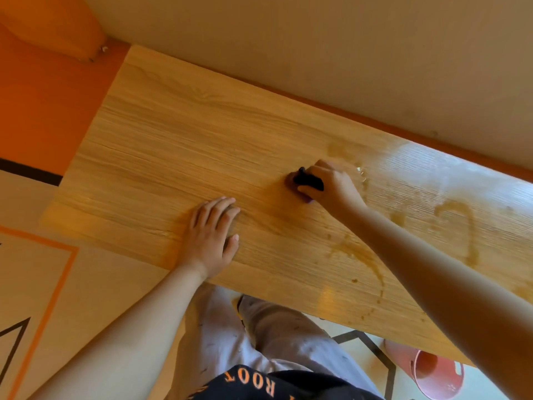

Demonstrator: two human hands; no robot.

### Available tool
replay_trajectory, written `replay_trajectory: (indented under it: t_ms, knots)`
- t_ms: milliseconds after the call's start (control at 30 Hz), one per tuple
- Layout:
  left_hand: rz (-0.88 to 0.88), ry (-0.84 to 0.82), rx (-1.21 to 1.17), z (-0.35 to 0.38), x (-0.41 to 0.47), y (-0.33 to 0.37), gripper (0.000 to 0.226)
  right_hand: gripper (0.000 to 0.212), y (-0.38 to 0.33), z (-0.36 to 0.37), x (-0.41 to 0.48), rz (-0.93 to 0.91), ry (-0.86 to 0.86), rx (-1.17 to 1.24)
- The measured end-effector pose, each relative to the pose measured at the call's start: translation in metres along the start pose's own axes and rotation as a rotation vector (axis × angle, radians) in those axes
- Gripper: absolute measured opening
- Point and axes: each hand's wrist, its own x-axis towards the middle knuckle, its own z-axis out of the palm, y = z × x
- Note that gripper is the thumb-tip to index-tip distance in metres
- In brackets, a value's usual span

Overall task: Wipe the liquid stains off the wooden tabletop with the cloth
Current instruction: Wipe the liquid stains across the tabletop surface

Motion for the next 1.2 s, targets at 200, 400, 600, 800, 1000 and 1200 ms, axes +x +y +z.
replay_trajectory:
  t_ms: [200, 400, 600, 800, 1000, 1200]
  knots:
    - [-0.005, -0.015, 0.000, -0.001, 0.002, -0.001, 0.049, 0.026, 0.002, 0.002, -0.006, -0.111, -0.087, -0.003]
    - [-0.006, -0.017, 0.005, -0.002, 0.001, 0.000, 0.049, 0.026, 0.026, -0.020, 0.070, 0.025, 0.088, -0.020]
    - [-0.008, -0.040, 0.011, -0.002, 0.001, -0.001, 0.049, 0.025, 0.052, -0.043, 0.132, 0.207, 0.241, -0.066]
    - [-0.008, -0.039, 0.008, -0.001, 0.001, -0.001, 0.049, 0.024, 0.032, -0.023, 0.078, 0.067, 0.164, -0.048]
    - [-0.010, -0.026, 0.003, -0.001, 0.002, -0.001, 0.050, 0.024, 0.015, 0.003, -0.019, -0.132, 0.003, -0.024]
    - [-0.008, -0.012, -0.003, 0.000, 0.003, -0.001, 0.049, 0.021, 0.035, -0.020, 0.014, -0.154, 0.025, -0.080]
